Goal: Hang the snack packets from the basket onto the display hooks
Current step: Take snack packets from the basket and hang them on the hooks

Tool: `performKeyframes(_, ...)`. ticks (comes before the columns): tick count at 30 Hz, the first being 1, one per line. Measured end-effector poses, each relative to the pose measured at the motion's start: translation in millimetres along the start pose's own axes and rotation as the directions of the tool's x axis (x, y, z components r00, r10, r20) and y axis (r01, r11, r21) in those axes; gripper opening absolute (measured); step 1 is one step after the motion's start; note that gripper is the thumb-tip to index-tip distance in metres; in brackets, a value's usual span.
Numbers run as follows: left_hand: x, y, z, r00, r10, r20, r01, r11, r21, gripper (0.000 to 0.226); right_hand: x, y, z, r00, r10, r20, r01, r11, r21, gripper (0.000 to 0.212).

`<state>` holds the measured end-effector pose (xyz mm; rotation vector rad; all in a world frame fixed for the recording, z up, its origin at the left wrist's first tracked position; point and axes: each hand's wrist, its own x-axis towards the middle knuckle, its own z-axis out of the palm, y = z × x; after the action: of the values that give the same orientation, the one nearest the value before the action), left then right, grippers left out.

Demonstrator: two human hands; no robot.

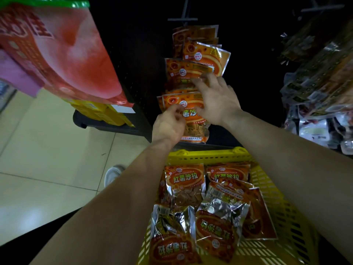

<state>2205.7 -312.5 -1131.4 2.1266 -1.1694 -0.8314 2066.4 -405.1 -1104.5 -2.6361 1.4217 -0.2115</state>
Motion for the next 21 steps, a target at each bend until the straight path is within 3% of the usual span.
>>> performKeyframes(2,0.9,0.9,1.3,0.998,0.002,0.064,-0.004,1.000,0.031,0.038,0.6,1.1,4.2,0.999,-0.004,0.051,0.003,1.000,0.016,0.076)
performKeyframes(5,2.2,-1.3,3.8,0.993,-0.015,0.115,0.004,0.995,0.097,0.042,0.3,2.8,3.2,1.000,0.006,0.026,-0.007,1.000,0.023,0.078)
performKeyframes(10,-5.8,8.1,-3.0,0.994,-0.007,0.112,-0.005,0.995,0.101,0.042,-6.0,1.5,-8.5,0.997,0.037,-0.073,-0.031,0.996,0.079,0.085)
performKeyframes(15,-25.4,17.4,-17.8,0.993,0.045,0.108,-0.051,0.998,0.048,0.035,-28.0,11.1,-19.5,0.996,0.092,-0.023,-0.089,0.989,0.117,0.078)
performKeyframes(19,-30.5,32.6,-37.8,0.986,0.167,0.007,-0.167,0.983,0.071,0.018,-46.6,25.1,-30.9,0.981,0.192,-0.001,-0.188,0.961,0.205,0.070)
performKeyframes(21,-24.5,43.7,-47.7,0.968,0.247,-0.047,-0.240,0.964,0.112,0.023,-47.9,34.8,-33.9,0.970,0.242,0.020,-0.239,0.933,0.268,0.068)
